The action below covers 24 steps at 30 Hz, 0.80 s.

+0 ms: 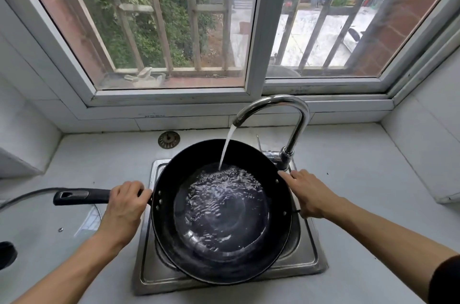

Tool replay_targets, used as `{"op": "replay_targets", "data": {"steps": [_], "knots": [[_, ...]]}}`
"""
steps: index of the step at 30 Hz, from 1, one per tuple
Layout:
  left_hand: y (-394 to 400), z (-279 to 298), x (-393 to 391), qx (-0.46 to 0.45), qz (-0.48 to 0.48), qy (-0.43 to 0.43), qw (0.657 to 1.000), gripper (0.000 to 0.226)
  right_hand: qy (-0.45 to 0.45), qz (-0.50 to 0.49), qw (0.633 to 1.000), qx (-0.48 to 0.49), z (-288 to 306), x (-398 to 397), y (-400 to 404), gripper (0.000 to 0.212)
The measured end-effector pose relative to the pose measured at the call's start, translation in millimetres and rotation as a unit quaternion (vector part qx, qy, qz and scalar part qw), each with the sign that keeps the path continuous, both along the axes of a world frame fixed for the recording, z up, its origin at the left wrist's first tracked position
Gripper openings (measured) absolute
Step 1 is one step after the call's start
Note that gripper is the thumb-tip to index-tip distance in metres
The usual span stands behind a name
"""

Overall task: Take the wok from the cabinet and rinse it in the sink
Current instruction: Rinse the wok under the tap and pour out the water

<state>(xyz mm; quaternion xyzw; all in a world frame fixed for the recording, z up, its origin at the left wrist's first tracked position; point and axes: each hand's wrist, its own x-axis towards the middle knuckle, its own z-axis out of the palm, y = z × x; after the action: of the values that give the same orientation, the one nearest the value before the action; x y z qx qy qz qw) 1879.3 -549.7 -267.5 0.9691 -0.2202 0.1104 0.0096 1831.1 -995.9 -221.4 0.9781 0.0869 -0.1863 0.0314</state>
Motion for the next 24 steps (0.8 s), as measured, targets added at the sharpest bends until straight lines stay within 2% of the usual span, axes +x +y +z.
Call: {"op": "replay_targets", "data": {"steps": [7,16,24], "knots": [[-11,12,26,0.025,0.009,0.000,1.000,0.034,-0.028,-0.018,0.999,-0.020,16,14,-6,0.126],[-31,3,44,0.069,-0.004,0.046,0.997,0.053,-0.075,-0.016,0.996,-0.046,45,12,-19,0.121],[-44,-9,52,0.042,-0.016,0.064,0.997,0.047,-0.088,-0.018,0.993,-0.073,54,5,-26,0.119]]}}
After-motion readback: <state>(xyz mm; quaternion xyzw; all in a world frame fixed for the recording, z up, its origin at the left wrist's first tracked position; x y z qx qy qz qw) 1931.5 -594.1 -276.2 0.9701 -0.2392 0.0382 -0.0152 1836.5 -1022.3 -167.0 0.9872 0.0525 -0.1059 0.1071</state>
